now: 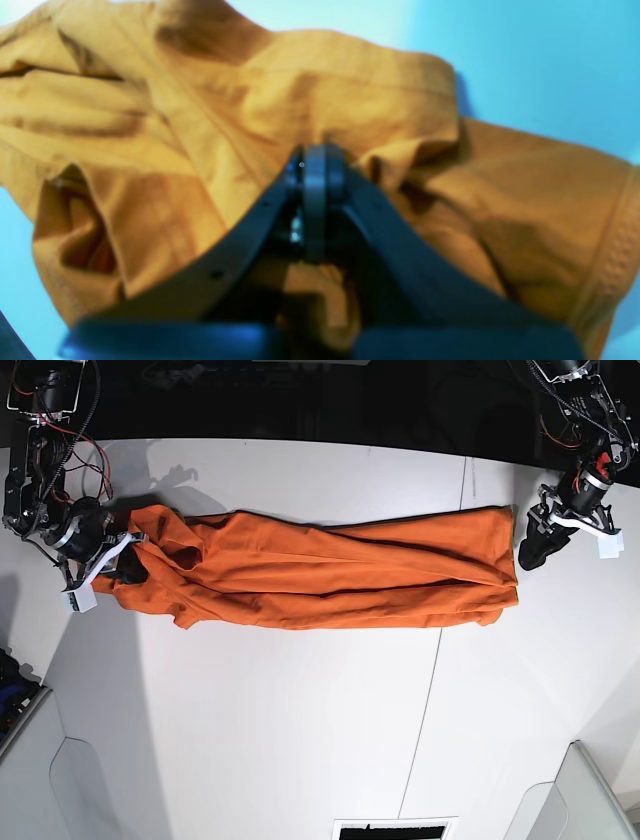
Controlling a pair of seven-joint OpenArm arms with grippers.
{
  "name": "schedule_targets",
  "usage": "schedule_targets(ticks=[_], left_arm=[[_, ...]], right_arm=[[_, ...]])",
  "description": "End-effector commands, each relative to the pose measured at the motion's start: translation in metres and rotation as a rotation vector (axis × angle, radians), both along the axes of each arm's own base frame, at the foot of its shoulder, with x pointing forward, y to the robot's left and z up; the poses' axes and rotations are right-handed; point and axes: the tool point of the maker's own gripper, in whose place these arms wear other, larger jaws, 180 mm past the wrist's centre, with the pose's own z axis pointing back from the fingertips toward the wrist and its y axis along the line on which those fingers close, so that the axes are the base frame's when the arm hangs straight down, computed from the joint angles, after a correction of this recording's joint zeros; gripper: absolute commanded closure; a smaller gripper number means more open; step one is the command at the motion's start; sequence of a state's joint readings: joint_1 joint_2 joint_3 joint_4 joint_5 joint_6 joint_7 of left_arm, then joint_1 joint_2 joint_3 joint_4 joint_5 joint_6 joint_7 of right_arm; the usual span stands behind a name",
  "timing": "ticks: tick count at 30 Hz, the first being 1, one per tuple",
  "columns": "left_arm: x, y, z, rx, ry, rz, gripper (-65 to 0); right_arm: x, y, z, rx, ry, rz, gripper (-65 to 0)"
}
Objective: Layout the t-shirt on the table in an organized manner, then fold the t-shirt properly
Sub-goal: 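Move the left gripper to the strip's far end and grasp it, then fold the grasped end with the left gripper over toward the collar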
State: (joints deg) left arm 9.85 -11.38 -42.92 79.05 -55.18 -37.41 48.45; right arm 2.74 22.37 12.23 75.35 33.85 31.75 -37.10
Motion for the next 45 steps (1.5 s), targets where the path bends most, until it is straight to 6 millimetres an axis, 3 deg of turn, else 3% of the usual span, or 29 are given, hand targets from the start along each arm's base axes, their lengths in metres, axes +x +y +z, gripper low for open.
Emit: schedule_targets(ticks=[1,7,15,16,19,25,29,32,35,42,45], left_arm=[[0.009,-0.001,0.007,0.000,-0.026,-0.006,-43.9],[0.032,-0.027,0.011,-0.072,-0.067,-0.029,-43.9],[0.038,-0.081,-0.011,-0.038,-0.007,-0.172,-42.4],[0.039,-0.083,-0.013,-0.022,-0.001,-0.181,-37.1],[0.043,-0.081,-0.010,0.018,-0.026,-0.179,0.0],[0.070,-0.069,0.023,0.067,-0.133,-0.183,0.0],[0.079,-0.087,0.055,0.143,-0.178,-0.283,0.0],[0.080,-0.125,0.082,0.205,-0.243,-0.412,0.0],[0.081,-0.179,0.096,0.223,-0.283,-0.543,0.0],[0.070,-0.312,0.096,0.211,-0.297,-0.800,0.0],[0.062,-0.343,0.088,0.267,-0.297,-0.867,0.0]], right_arm=[[0.002,-0.006,0.004,-0.025,0.001,0.011,0.0],[0.001,-0.005,0.003,-0.025,0.009,0.013,0.0],[0.001,-0.005,0.002,-0.026,0.012,0.014,0.0],[0.001,-0.005,0.002,-0.025,0.012,0.014,0.0],[0.001,-0.005,0.003,-0.024,0.010,0.014,0.0],[0.002,-0.002,0.005,0.005,0.003,0.008,0.0],[0.002,-0.002,0.006,0.005,0.003,0.008,0.0],[0.002,-0.002,0.006,0.004,0.003,0.008,0.0],[0.002,-0.002,0.005,0.003,0.004,0.009,0.0],[0.003,-0.001,0.006,0.012,0.000,0.007,0.0],[0.004,0.001,0.009,0.037,-0.006,0.002,0.0]])
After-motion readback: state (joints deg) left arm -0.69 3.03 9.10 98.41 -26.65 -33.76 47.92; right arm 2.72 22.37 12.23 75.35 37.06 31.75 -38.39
